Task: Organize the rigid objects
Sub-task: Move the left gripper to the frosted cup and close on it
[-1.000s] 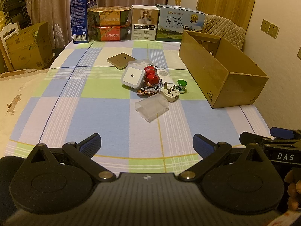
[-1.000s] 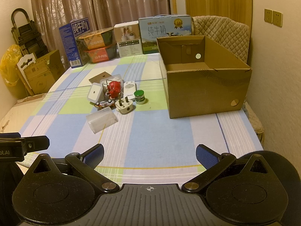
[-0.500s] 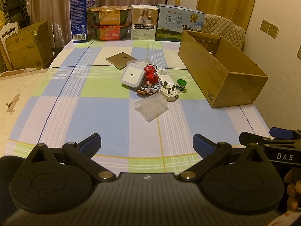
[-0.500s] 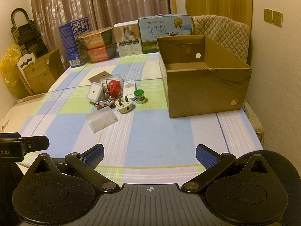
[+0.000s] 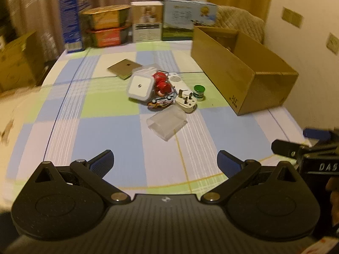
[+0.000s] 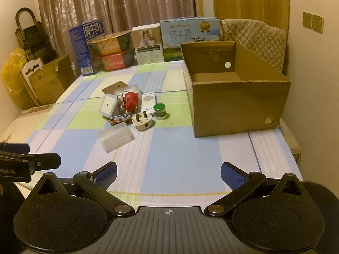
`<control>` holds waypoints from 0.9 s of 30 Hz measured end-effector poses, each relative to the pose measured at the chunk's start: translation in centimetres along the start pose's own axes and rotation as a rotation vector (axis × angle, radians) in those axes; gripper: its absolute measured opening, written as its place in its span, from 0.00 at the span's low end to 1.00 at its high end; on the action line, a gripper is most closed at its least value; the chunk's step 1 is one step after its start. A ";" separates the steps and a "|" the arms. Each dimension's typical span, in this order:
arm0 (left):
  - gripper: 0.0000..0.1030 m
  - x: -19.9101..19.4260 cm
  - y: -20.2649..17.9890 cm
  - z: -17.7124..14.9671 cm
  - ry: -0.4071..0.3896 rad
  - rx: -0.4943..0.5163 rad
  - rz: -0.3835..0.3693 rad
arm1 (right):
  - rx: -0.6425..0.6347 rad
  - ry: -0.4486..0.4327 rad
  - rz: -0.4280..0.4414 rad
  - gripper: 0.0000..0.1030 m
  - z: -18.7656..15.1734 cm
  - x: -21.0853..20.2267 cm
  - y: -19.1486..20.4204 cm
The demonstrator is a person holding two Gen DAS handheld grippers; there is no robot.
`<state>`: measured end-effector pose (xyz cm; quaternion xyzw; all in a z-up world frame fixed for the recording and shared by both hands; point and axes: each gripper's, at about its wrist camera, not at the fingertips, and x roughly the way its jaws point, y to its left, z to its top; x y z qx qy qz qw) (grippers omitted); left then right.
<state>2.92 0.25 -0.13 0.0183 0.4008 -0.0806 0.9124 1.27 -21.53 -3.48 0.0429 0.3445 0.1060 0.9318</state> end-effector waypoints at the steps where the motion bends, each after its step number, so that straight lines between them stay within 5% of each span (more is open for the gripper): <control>1: 0.99 0.4 0.2 0.4 0.004 0.026 -0.007 | -0.004 -0.001 0.001 0.98 0.2 0.2 0.1; 10: 0.98 5.3 1.8 3.2 0.033 0.289 -0.142 | -0.067 0.009 0.036 0.98 1.5 3.4 0.4; 18: 0.88 10.9 2.6 4.1 0.092 0.407 -0.177 | -0.117 0.045 0.105 0.97 2.7 8.2 0.7; 22: 0.83 13.5 2.8 4.3 0.110 0.437 -0.208 | -0.153 0.085 0.154 0.74 3.5 11.4 0.9; 27: 0.75 16.0 2.6 4.8 0.130 0.465 -0.248 | -0.193 0.104 0.179 0.71 4.2 14.3 1.0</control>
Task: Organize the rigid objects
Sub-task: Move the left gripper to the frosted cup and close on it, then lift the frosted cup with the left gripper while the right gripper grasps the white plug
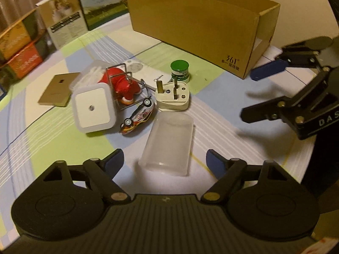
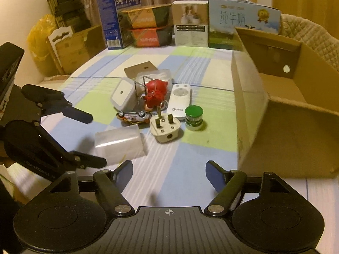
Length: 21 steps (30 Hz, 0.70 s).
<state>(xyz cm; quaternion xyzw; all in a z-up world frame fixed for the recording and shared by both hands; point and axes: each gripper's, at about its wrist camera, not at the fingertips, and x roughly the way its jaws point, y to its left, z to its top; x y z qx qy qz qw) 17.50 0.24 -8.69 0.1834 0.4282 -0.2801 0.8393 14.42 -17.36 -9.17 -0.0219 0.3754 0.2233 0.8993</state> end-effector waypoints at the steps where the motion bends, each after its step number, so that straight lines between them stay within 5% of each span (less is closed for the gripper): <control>1: 0.73 0.5 0.2 0.1 0.007 0.006 -0.010 | -0.001 0.003 0.003 0.71 0.2 0.5 -0.1; 5: 0.62 2.2 0.5 0.6 0.035 0.013 -0.024 | -0.022 0.023 0.015 0.71 0.6 2.0 -0.4; 7: 0.49 2.8 0.9 0.7 0.044 0.001 -0.037 | -0.031 0.027 0.017 0.70 0.8 2.7 -0.4; 12: 0.47 1.9 1.9 -0.1 0.057 -0.086 0.004 | -0.082 0.034 0.030 0.65 1.4 4.3 0.0; 21: 0.47 0.7 4.6 -2.4 0.032 -0.391 0.103 | -0.162 0.024 0.021 0.65 3.4 8.0 0.5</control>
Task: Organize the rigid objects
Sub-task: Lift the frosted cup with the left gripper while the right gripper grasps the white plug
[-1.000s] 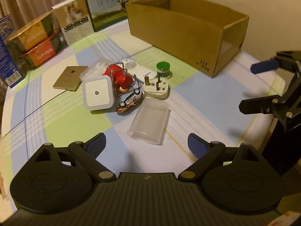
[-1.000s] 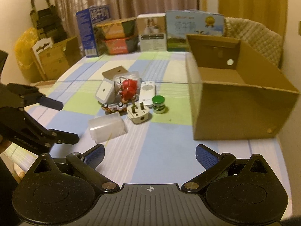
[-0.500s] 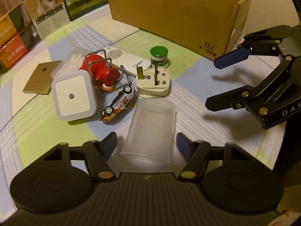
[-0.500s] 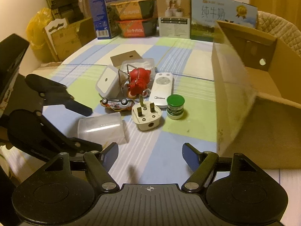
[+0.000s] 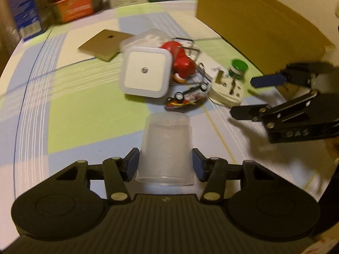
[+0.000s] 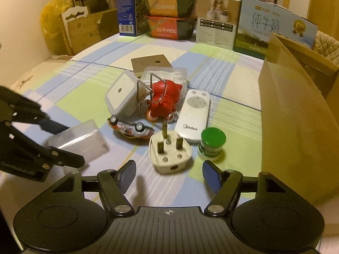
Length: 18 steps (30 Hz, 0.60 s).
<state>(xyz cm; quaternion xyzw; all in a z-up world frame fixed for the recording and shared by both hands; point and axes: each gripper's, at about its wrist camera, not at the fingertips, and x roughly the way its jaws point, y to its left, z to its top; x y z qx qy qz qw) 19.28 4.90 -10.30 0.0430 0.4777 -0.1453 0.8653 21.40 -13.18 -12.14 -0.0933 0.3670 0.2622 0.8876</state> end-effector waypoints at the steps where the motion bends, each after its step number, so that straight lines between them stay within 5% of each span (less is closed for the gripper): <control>1: 0.47 0.0 0.2 0.0 -0.005 -0.012 -0.001 | -0.003 -0.001 0.002 0.65 0.1 0.4 0.0; 5: 0.46 0.3 0.7 0.2 -0.015 -0.011 -0.004 | -0.006 0.003 0.016 0.65 0.7 1.9 -0.2; 7: 0.57 0.5 0.9 0.3 -0.018 -0.022 0.001 | -0.010 -0.003 0.024 0.65 0.9 2.4 -0.1; 10: 0.59 0.4 0.3 0.3 -0.020 -0.014 0.007 | -0.014 -0.010 0.031 0.64 1.0 2.8 0.0; 15: 0.59 0.6 -0.4 0.4 -0.023 0.007 0.006 | -0.029 -0.015 0.002 0.45 0.9 2.7 0.1; 18: 0.59 0.9 -0.6 0.5 -0.023 0.017 0.017 | -0.004 -0.015 0.004 0.45 0.8 2.3 -0.1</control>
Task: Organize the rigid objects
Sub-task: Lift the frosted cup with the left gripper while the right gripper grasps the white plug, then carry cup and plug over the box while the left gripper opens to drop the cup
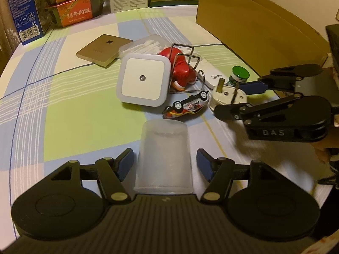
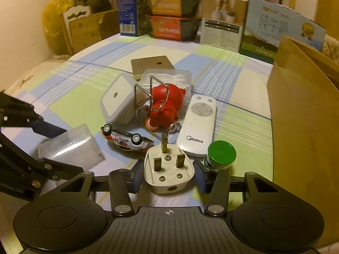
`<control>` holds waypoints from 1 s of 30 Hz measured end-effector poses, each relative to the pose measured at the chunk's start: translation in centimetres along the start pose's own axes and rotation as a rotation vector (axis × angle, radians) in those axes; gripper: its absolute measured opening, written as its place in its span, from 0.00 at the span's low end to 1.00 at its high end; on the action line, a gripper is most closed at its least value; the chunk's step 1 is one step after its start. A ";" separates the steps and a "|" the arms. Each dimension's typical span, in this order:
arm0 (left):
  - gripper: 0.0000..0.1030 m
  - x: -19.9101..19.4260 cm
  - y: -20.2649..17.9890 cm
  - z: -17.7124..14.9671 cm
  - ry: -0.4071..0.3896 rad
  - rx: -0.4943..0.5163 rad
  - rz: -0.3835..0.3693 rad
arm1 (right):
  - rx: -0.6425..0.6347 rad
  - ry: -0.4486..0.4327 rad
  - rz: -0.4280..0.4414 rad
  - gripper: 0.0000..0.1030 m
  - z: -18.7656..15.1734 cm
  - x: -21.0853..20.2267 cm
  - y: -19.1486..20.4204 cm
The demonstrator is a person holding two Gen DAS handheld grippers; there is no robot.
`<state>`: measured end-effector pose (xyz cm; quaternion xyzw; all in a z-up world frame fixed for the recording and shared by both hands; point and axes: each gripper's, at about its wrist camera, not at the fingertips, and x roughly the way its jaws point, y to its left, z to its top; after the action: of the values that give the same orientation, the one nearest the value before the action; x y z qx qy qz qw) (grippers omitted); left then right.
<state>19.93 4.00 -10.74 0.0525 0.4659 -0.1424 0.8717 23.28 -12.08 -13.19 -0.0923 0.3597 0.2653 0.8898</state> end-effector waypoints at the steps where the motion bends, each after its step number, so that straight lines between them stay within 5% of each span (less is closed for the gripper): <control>1: 0.58 0.1 0.0 0.0 0.005 0.001 0.002 | -0.001 -0.001 -0.004 0.44 0.0 -0.2 0.1; 6: 0.46 0.1 0.2 0.0 0.008 -0.005 0.011 | 0.002 -0.014 -0.017 0.44 -0.5 -1.5 0.7; 18: 0.46 -3.7 -0.8 0.6 -0.044 0.001 0.038 | 0.050 -0.120 -0.027 0.44 0.0 -6.2 1.5; 24: 0.46 -8.2 -3.8 4.4 -0.146 0.018 0.005 | 0.111 -0.241 -0.068 0.44 2.2 -12.1 -0.6; 30: 0.46 -9.9 -9.9 10.6 -0.242 0.073 -0.080 | 0.143 -0.291 -0.219 0.44 3.7 -17.7 -6.3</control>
<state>20.28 -5.87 3.79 0.0480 0.3534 -0.1993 0.9127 18.18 -23.24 1.51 -0.0280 0.2329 0.1510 0.9603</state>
